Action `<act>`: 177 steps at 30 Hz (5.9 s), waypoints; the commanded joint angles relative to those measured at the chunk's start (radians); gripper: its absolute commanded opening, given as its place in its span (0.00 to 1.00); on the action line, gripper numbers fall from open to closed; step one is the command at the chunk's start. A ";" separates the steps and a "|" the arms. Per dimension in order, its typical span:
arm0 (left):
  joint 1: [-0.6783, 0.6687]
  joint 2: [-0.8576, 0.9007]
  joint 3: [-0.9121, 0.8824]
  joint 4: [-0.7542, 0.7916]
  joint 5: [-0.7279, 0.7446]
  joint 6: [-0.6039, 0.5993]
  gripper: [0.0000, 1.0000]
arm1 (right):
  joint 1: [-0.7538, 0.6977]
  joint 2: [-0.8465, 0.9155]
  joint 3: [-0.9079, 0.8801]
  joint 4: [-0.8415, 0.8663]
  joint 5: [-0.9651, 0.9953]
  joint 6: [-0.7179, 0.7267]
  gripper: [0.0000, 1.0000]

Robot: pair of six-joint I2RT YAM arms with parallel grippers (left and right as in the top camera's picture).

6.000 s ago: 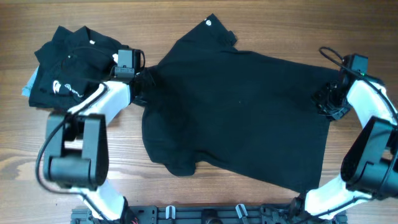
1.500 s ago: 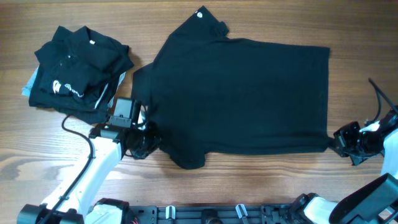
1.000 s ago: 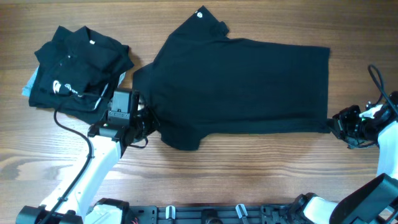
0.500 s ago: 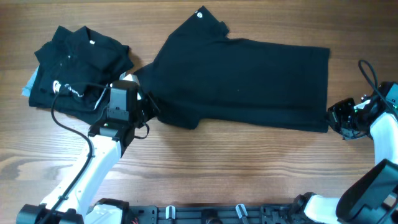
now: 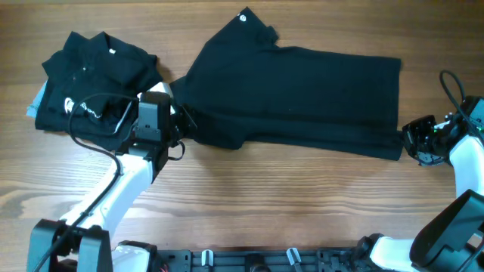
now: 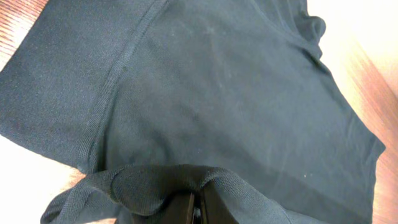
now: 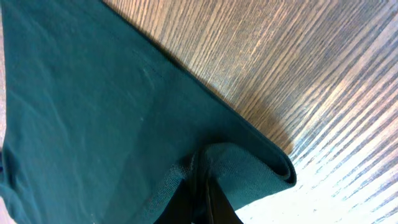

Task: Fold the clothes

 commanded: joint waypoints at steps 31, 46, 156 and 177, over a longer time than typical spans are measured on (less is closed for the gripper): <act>-0.076 0.174 0.045 -0.073 0.044 0.233 0.17 | 0.064 0.015 0.021 -0.080 -0.068 -0.184 0.49; -0.076 0.268 0.207 0.081 0.048 0.201 0.52 | 0.064 0.015 0.021 -0.055 -0.020 -0.183 0.49; -0.227 0.662 0.502 0.270 0.232 0.040 0.04 | 0.064 0.015 0.021 -0.035 -0.025 -0.158 0.51; -0.083 0.532 0.456 -0.372 -0.050 0.259 0.07 | 0.064 0.092 0.021 0.013 0.104 -0.175 0.50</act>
